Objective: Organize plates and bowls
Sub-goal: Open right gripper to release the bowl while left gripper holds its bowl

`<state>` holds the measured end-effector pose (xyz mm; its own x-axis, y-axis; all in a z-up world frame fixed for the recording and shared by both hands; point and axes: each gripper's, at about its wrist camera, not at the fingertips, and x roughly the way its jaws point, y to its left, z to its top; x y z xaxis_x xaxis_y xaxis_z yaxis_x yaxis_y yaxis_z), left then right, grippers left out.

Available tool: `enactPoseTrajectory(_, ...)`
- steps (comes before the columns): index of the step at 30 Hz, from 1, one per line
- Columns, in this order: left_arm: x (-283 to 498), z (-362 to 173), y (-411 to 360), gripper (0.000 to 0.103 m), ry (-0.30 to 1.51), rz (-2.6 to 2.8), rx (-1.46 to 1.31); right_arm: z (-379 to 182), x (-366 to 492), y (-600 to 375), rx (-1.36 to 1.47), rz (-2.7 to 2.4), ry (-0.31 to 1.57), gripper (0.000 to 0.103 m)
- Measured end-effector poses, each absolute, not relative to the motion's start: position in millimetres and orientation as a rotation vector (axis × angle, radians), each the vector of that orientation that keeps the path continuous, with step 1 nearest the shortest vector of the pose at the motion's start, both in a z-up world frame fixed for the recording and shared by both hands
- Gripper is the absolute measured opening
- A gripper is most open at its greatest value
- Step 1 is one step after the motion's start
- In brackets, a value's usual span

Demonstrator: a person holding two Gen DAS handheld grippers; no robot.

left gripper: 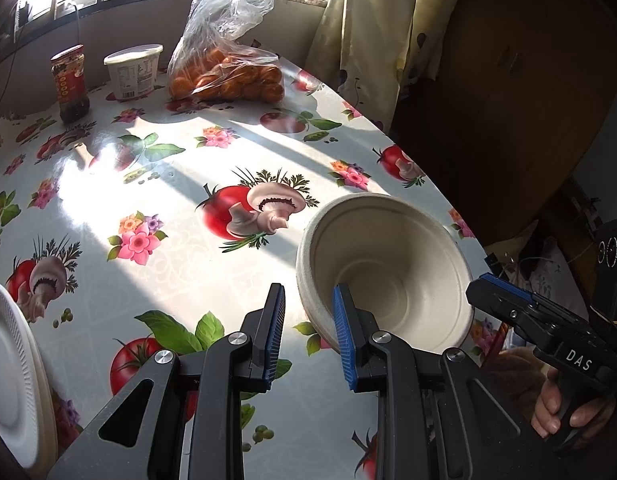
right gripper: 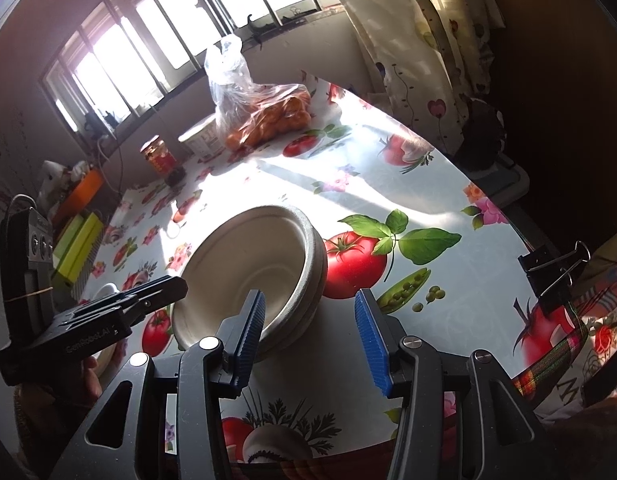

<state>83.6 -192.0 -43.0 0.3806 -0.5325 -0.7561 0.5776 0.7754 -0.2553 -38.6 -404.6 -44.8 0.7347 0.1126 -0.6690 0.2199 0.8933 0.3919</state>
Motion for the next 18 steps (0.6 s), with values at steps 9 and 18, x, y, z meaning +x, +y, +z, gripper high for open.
enactPoseTrajectory(9, 90, -45, -189, 0.026, 0.953, -0.736, 0.015, -47, -37, -404, 0.471, -0.053, 0.755, 0.047)
enactPoseTrajectory(18, 96, -49, -191, 0.026, 0.982, -0.757, -0.014, -49, -28, -398, 0.467, -0.014, 0.768, 0.047)
